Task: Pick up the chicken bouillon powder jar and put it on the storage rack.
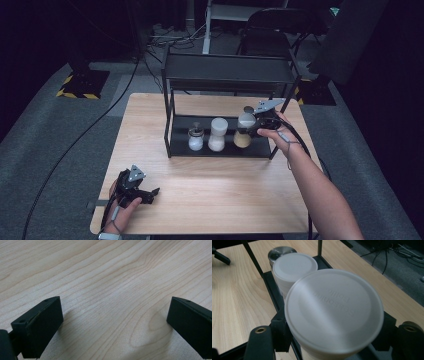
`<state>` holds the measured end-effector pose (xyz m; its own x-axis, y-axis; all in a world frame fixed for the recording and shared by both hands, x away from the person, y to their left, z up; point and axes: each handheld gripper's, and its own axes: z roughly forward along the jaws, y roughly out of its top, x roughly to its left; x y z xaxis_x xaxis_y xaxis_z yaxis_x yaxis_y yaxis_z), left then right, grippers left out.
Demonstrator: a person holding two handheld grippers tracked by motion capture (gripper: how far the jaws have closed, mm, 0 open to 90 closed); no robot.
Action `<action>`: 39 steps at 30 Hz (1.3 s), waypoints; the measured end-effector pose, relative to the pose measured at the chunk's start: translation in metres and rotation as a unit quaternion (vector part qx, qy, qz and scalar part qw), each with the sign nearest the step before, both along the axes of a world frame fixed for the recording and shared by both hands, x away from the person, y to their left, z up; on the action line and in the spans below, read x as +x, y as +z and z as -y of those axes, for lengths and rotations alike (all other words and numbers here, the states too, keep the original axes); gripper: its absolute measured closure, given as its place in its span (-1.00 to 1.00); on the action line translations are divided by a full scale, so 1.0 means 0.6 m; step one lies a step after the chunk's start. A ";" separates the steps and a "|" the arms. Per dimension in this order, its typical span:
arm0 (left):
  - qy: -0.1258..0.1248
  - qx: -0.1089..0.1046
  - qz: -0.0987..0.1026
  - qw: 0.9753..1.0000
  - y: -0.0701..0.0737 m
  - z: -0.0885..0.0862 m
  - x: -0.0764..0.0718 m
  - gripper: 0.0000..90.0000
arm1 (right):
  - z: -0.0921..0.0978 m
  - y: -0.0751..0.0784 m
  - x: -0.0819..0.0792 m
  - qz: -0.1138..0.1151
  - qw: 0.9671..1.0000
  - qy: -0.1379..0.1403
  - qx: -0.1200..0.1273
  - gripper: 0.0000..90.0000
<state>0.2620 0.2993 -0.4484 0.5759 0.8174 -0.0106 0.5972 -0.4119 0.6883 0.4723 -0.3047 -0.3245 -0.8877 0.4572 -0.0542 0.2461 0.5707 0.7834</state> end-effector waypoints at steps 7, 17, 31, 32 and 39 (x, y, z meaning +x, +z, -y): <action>0.000 0.000 0.000 1.000 0.000 0.000 0.000 -0.99 | -0.006 -0.017 0.008 -0.007 1.000 0.000 -0.002 -0.24; 0.000 0.000 0.000 1.000 0.000 0.000 0.000 -0.99 | -0.014 -0.037 0.016 -0.018 1.000 -0.002 -0.005 -0.24; 0.000 0.000 0.000 1.000 0.000 0.000 0.000 -0.99 | -0.013 -0.047 0.020 -0.025 1.000 -0.008 -0.008 -0.25; 0.000 0.000 0.000 1.000 0.000 0.000 0.000 -0.99 | -0.013 -0.047 0.020 -0.023 1.000 -0.006 -0.009 -0.25; 0.000 0.000 0.000 1.000 0.000 0.000 0.000 -0.99 | -0.015 -0.039 0.017 -0.021 1.000 -0.004 -0.015 -0.39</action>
<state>0.2620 0.2994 -0.4483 0.5764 0.8171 -0.0096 0.5967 -0.4129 0.6881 0.4826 -0.2958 -0.3480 -0.8857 0.4633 -0.0312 0.2829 0.5917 0.7549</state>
